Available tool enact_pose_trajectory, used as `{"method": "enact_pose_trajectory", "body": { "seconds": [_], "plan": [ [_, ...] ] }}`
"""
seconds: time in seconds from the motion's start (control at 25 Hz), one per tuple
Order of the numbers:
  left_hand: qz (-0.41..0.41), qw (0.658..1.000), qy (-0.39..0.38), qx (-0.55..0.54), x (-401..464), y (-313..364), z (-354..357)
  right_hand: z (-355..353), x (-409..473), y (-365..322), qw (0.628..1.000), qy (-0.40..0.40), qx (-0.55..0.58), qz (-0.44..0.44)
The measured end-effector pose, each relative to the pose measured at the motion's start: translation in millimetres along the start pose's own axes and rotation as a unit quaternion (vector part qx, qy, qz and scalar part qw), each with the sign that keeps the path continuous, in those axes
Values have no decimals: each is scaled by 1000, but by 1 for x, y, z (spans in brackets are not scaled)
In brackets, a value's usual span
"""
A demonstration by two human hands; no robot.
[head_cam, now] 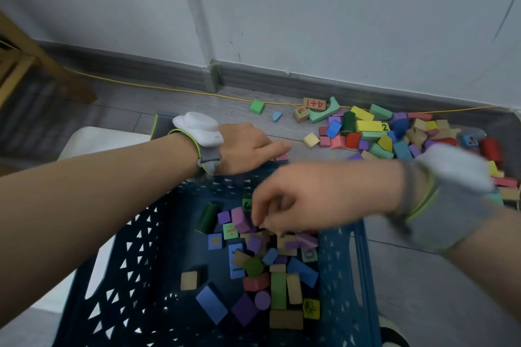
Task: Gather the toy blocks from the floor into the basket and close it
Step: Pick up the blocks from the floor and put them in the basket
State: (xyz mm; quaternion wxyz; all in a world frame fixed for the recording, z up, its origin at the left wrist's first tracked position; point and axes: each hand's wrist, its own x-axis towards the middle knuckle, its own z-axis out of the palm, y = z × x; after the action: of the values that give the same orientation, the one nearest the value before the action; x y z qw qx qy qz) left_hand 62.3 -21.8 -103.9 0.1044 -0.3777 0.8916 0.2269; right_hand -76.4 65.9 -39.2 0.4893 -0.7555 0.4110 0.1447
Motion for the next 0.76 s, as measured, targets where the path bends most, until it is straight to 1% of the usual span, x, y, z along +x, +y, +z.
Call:
{"method": "enact_pose_trajectory", "body": {
  "seconds": [0.04, 0.08, 0.12, 0.16, 0.2, 0.24, 0.28, 0.32, 0.36, 0.4, 0.48, 0.56, 0.72, 0.76],
  "plan": [
    [2, 1000, 6, 7, -3, -4, 0, -17, -8, 1, 997, 15, 73, -9],
    [2, 1000, 14, 12, -5, -7, 1, -32, -13, 5, 989, 64, 131, -11],
    [-1, 1000, 27, 13, -6, -8, 2, -45, -12, 16, 976, 132, 172, -5],
    [-5, 999, 41, 13, -6, -7, 4, -55, -5, 30, 960, 201, 193, 12],
    [-6, 999, 50, 13, -5, -5, 5, -60, 8, 48, 951, 247, 180, 42],
    [-5, 998, 54, 17, -3, -4, 6, -62, 25, 66, 955, 252, 134, 79],
    [-5, 998, 54, 18, -1, -4, 8, -59, 44, 82, 965, 224, 67, 115],
    [-7, 999, 52, 13, 0, -5, 8, -53, 64, 98, 975, 172, -13, 141],
    [-8, 999, 52, 2, 1, -7, 9, -46, 81, 111, 977, 126, -90, 149],
    [-7, 999, 53, -11, 1, -9, 9, -40, 96, 121, 975, 98, -148, 137],
    [-5, 998, 55, -24, 0, -12, 9, -34, 114, 135, 973, 86, -190, 96],
    [0, 998, 59, -23, 0, -11, 11, -35, 117, 145, 966, 89, -231, 75],
    [3, 998, 69, -14, 2, -12, 12, -27, 124, 150, 936, 73, -343, 23],
    [7, 998, 69, -12, 3, -12, 13, -23, 129, 149, 926, 52, -373, 15]
  ]
}}
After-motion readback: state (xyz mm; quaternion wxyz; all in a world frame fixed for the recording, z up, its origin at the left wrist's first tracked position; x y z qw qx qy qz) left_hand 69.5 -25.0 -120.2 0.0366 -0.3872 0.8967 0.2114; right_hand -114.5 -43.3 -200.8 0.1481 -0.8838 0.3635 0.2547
